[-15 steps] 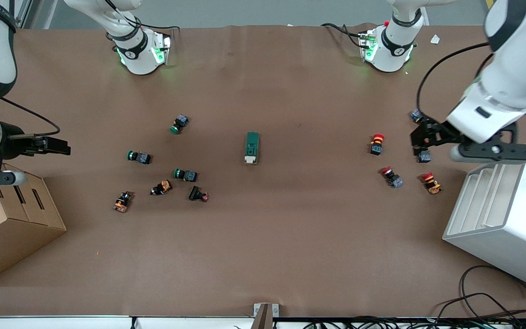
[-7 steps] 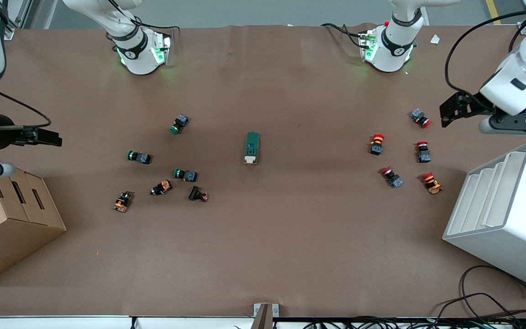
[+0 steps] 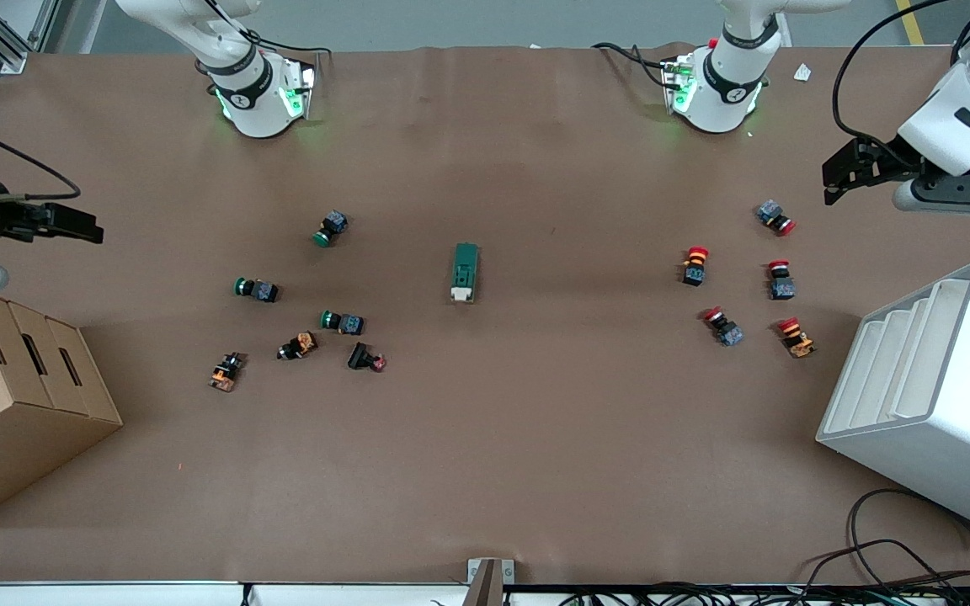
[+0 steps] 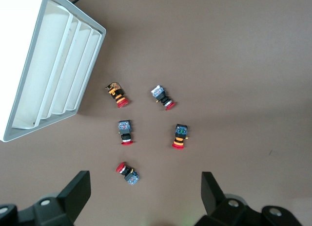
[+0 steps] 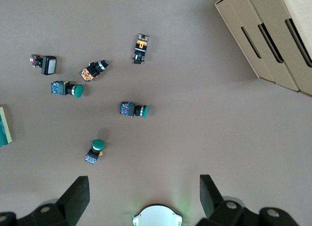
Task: Close load switch with both arms
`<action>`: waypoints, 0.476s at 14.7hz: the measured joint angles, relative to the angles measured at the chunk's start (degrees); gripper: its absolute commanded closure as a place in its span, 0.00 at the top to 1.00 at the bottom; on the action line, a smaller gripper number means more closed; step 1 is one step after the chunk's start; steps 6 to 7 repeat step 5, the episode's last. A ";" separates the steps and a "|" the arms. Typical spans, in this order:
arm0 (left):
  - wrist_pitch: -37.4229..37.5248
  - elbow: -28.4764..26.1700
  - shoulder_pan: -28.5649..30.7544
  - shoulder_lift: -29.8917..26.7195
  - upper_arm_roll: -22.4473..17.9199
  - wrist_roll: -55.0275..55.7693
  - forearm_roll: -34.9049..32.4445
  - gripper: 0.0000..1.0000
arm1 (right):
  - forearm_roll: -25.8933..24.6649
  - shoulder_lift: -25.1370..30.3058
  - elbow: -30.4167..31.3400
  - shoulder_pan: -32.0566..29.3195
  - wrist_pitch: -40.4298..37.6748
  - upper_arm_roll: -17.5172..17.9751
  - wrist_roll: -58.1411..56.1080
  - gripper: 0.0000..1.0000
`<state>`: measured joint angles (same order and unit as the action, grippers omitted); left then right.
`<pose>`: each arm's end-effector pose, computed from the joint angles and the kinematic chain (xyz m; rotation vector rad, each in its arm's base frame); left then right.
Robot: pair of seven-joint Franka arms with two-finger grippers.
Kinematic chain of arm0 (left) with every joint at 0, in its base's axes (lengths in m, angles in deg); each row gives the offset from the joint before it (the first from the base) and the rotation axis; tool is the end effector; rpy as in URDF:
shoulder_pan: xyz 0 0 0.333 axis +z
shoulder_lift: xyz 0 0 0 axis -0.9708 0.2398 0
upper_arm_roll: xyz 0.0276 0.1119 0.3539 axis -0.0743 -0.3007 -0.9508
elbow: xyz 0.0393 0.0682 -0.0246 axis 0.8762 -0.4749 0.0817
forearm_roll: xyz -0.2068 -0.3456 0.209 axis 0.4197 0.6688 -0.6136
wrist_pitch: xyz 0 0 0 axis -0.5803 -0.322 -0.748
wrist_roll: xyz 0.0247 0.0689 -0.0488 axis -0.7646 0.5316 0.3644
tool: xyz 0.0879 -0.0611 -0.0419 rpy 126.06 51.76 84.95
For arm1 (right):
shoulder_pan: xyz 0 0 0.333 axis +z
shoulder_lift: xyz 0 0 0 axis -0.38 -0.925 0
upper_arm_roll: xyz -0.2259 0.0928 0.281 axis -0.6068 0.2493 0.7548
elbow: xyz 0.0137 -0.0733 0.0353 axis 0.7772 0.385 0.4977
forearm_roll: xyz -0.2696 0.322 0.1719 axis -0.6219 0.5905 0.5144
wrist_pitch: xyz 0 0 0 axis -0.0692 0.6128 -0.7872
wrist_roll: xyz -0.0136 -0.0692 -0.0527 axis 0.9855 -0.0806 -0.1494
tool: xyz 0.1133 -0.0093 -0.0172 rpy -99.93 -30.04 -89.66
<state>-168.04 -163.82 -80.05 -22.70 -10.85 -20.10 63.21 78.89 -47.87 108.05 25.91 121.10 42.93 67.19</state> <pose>0.5783 -0.0828 0.6791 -3.0897 0.2023 0.0163 0.6349 -0.0247 0.6383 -3.1132 0.0631 0.3318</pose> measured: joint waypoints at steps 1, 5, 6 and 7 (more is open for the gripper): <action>-0.02 0.15 0.00 -0.13 0.00 -0.04 0.00 1.00 | 0.00 1.16 1.00 0.02 0.53 -0.36 0.00 1.00; 0.13 1.65 0.00 -0.29 -0.05 -0.06 0.73 1.00 | 0.02 6.17 4.93 0.03 1.59 -1.11 -0.05 1.00; 0.13 1.65 0.00 -0.29 -0.05 -0.06 0.73 1.00 | 0.02 6.17 4.93 0.03 1.59 -1.11 -0.05 1.00; 0.13 1.65 0.00 -0.29 -0.05 -0.06 0.73 1.00 | 0.02 6.17 4.93 0.03 1.59 -1.11 -0.05 1.00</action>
